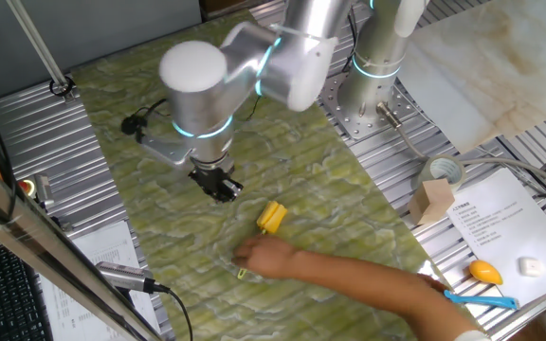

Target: Scrub the table with a brush

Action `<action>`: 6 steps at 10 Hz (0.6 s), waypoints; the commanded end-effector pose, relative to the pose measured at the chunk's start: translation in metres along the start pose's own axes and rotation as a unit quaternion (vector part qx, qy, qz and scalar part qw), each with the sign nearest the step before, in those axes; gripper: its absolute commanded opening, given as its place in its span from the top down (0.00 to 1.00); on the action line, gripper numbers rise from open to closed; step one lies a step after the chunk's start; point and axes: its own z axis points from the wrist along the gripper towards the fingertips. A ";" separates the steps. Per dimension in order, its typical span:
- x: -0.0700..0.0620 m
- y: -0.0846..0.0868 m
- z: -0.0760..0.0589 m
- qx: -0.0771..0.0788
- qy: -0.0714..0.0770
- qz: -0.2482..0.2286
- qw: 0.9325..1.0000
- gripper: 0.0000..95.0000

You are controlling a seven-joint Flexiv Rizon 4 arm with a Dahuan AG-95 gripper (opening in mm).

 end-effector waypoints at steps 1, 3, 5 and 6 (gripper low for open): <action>0.001 -0.001 0.001 0.001 -0.017 0.064 0.998 1.00; 0.001 -0.001 0.001 -0.012 -0.031 0.145 0.989 0.80; 0.001 -0.001 0.001 -0.014 -0.034 0.202 0.979 0.80; 0.001 -0.001 0.001 -0.015 -0.033 0.221 0.975 0.80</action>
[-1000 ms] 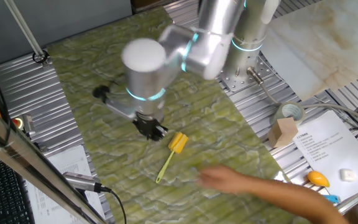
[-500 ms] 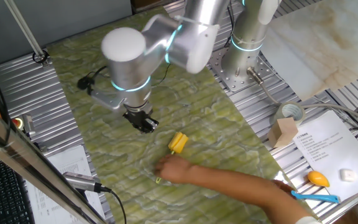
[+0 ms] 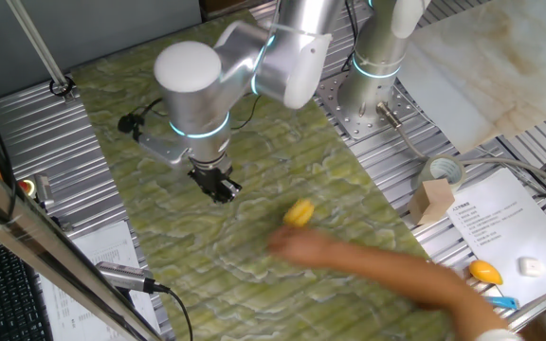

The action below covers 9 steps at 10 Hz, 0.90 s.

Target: Scrub the table with a brush

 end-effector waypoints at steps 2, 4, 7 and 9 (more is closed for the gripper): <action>0.000 -0.001 0.001 -0.009 -0.010 0.176 0.984 0.80; 0.001 -0.003 0.000 -0.008 -0.011 0.170 0.985 0.80; 0.015 -0.053 -0.006 -0.015 -0.006 0.133 0.991 0.80; 0.028 -0.089 -0.002 -0.017 -0.008 0.103 0.994 0.80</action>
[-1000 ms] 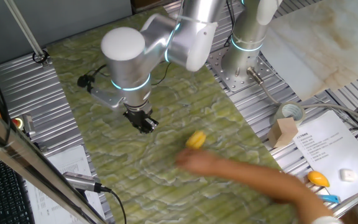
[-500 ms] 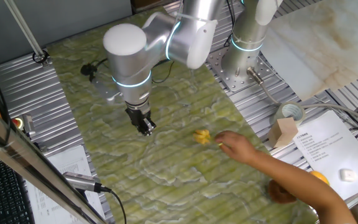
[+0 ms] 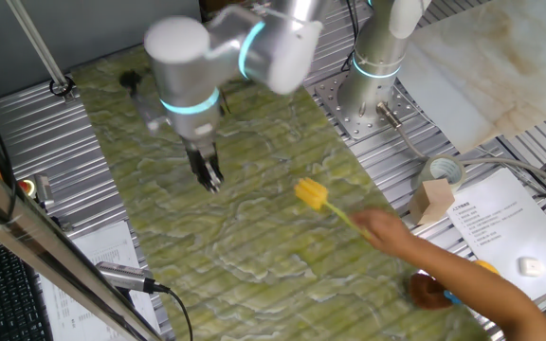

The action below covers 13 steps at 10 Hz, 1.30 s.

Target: Scrub the table with a brush

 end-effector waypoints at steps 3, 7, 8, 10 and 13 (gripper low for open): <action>0.005 -0.066 0.000 0.003 0.012 -0.105 0.994 0.80; 0.011 -0.086 -0.019 0.064 0.025 -0.131 0.989 0.80; 0.014 -0.090 -0.023 0.076 0.030 -0.140 0.987 0.80; 0.027 -0.106 -0.039 0.075 0.032 -0.135 0.988 0.80; 0.037 -0.118 -0.047 0.073 0.029 -0.095 0.992 1.00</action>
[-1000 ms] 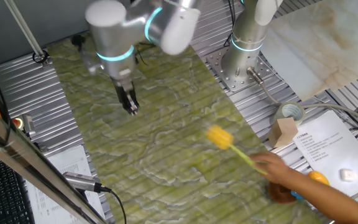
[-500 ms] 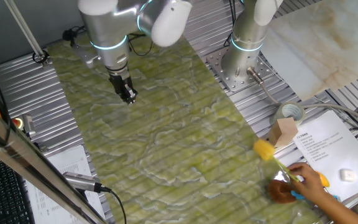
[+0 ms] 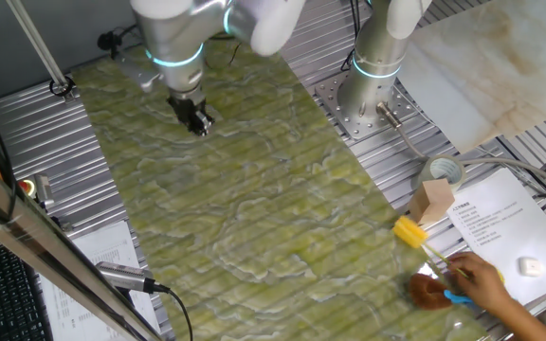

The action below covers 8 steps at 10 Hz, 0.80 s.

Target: Scrub the table with a brush

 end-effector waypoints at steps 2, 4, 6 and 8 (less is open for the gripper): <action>0.001 -0.004 0.007 -0.044 -0.010 0.057 0.997 1.00; -0.001 -0.005 0.011 -0.059 -0.013 0.056 0.997 1.00; -0.001 -0.005 0.012 -0.059 -0.013 0.053 0.997 1.00; -0.001 -0.005 0.012 -0.059 -0.013 0.051 0.997 1.00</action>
